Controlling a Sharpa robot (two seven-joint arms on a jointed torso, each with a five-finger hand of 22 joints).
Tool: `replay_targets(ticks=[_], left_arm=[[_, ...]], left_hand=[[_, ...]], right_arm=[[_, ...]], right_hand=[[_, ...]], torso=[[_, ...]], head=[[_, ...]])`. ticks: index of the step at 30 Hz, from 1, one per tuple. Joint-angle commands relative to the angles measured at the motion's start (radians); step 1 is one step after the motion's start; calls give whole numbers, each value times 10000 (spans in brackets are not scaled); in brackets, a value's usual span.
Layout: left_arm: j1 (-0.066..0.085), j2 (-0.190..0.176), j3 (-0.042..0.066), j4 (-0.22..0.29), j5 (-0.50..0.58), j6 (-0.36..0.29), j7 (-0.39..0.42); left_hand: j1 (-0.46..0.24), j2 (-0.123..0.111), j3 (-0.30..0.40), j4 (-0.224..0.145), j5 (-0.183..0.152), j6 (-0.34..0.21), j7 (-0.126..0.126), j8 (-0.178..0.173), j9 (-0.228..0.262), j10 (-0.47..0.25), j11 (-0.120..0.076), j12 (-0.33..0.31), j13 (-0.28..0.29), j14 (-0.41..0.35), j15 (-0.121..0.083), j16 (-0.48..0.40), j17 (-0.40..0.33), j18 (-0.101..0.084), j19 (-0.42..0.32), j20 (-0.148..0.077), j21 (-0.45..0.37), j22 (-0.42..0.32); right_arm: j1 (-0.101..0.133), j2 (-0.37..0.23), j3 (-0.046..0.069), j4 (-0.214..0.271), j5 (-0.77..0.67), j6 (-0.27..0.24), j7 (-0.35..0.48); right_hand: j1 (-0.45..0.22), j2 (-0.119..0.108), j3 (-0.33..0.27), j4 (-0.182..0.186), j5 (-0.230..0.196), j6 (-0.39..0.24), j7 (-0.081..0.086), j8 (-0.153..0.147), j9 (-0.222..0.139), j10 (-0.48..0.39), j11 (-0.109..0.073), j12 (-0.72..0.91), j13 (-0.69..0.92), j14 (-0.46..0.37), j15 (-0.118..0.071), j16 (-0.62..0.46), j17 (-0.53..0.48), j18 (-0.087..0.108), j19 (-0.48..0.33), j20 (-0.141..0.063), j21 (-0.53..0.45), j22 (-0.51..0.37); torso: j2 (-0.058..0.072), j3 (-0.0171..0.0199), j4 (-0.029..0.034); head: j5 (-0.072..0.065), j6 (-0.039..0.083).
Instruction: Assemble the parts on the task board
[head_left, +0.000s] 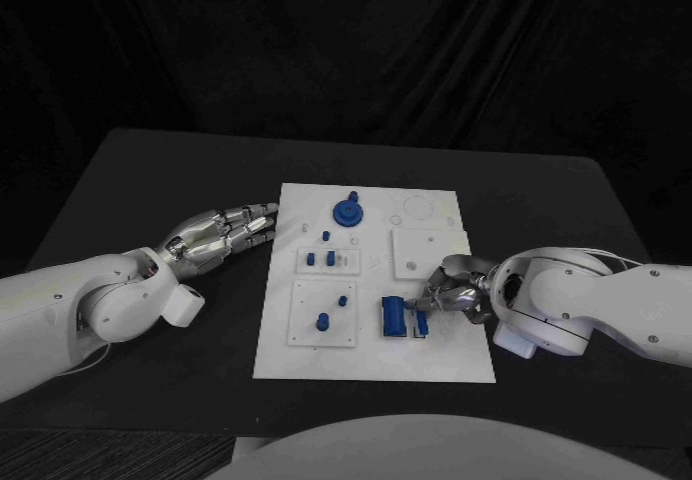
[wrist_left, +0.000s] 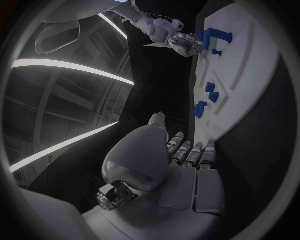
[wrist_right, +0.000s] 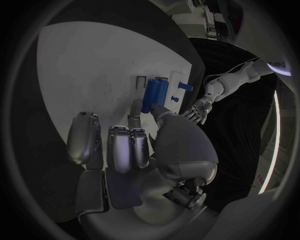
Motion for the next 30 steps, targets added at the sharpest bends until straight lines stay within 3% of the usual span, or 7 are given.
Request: replay_targets(ticks=[1, 8, 21, 30], left_arm=[[-51, 61, -17, 39, 9, 237, -133], [-58, 61, -17, 28, 9, 249, -145], [-65, 60, -17, 19, 9, 264, -159], [-67, 55, -17, 21, 9, 273, -176]], left_hand=[[135, 4, 45, -42, 74, 13, 92, 28, 13, 4, 19, 38, 7, 27, 37, 43, 17, -167, 53, 21, 65, 18], [146, 8, 54, -53, 79, 22, 100, 31, 15, 3, 13, 38, 7, 28, 39, 45, 18, -169, 51, 20, 64, 16], [166, 11, 68, -75, 90, 29, 111, 34, 16, 5, 8, 38, 7, 30, 42, 46, 18, -172, 52, 21, 65, 15], [166, 11, 68, -75, 90, 29, 111, 34, 16, 5, 8, 38, 7, 30, 42, 46, 18, -172, 52, 21, 65, 15]], right_arm=[[-27, -18, -1, 54, -118, -300, 296], [-28, -4, -1, 59, -149, -354, 395], [-31, -12, -1, 38, -565, 121, -229], [-68, -37, -2, 46, -673, 173, -396]], right_hand=[[-25, -106, -65, 18, -48, -40, 41, -24, 9, 1073, -30, 26, 2633, 738, -7, -17, 838, 177, -12, -15, -62, 1671], [30, -152, -93, -1, -92, -106, 51, -41, 26, 1073, -25, 26, 2633, 761, -4, 23, 963, 176, -10, -11, -57, 1674], [-63, -228, -236, 119, -89, -309, 134, -138, 27, 1073, 41, 26, 2633, 725, 44, -41, 787, 209, -76, 21, -241, 1623], [-87, -221, -257, 152, -45, -328, 145, -152, 24, 1073, 52, 26, 2633, 717, 55, -55, 755, 218, -93, 30, -288, 1609]], torso=[[-3, 0, 4], [1, -4, 5], [-1, -4, 4], [1, -4, 4]], head=[[-5, -1], [-12, -1], [12, -1], [15, -1]])
